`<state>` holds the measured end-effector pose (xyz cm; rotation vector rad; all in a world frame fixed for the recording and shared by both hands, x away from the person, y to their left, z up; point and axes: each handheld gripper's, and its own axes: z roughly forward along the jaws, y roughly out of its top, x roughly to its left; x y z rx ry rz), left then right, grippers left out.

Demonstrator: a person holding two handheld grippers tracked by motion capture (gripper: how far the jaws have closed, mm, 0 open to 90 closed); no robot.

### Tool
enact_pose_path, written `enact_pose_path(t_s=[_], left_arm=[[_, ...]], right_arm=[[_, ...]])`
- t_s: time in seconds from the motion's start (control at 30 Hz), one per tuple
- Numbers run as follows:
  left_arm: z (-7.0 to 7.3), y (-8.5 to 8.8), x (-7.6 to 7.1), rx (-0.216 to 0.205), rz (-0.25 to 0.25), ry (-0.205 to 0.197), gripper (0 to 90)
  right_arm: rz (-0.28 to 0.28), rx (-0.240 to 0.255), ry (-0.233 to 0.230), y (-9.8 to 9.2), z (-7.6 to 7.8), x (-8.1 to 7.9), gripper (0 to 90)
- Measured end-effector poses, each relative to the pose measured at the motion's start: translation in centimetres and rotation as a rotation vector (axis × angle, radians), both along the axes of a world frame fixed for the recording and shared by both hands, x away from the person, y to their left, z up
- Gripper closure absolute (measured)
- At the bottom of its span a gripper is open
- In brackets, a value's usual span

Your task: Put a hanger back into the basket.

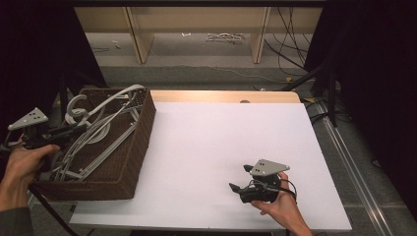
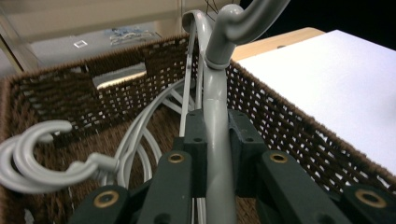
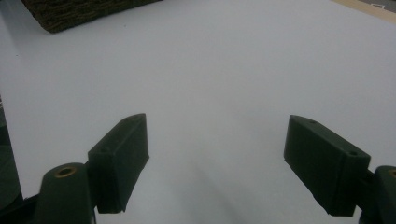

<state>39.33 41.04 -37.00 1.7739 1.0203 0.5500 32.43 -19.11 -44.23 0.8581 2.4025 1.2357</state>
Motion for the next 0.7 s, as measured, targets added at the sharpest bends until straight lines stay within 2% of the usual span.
enact_pose_path(t_s=[0.1,0.27,0.37,0.43,0.53,0.6,0.7], left_arm=[[-0.5,0.3,0.1,0.006,0.007,0.026,79.3],[-1.2,0.6,0.3,-0.013,0.018,0.076,79.4],[-1.6,0.3,0.6,-0.018,0.005,0.107,79.4],[-2.0,0.0,0.8,-0.037,-0.017,0.130,79.4],[-2.6,-0.5,1.2,-0.042,-0.018,0.166,79.5],[-3.1,-0.7,1.4,-0.061,-0.031,0.179,79.6],[-3.7,-0.9,1.7,-0.066,-0.015,0.213,79.8]], right_arm=[[-0.003,0.004,-0.004,0.0,0.0,0.0,23.0],[-0.002,0.001,-0.002,0.0,0.0,0.0,23.0],[-0.001,-0.002,0.002,0.0,0.0,0.0,23.0],[-0.002,-0.001,-0.001,0.0,0.0,0.0,23.0],[0.005,-0.005,0.002,0.0,0.0,0.0,23.0],[0.008,-0.005,-0.001,0.0,0.0,0.0,23.0],[0.006,-0.009,0.007,0.1,-0.1,0.0,23.0]])
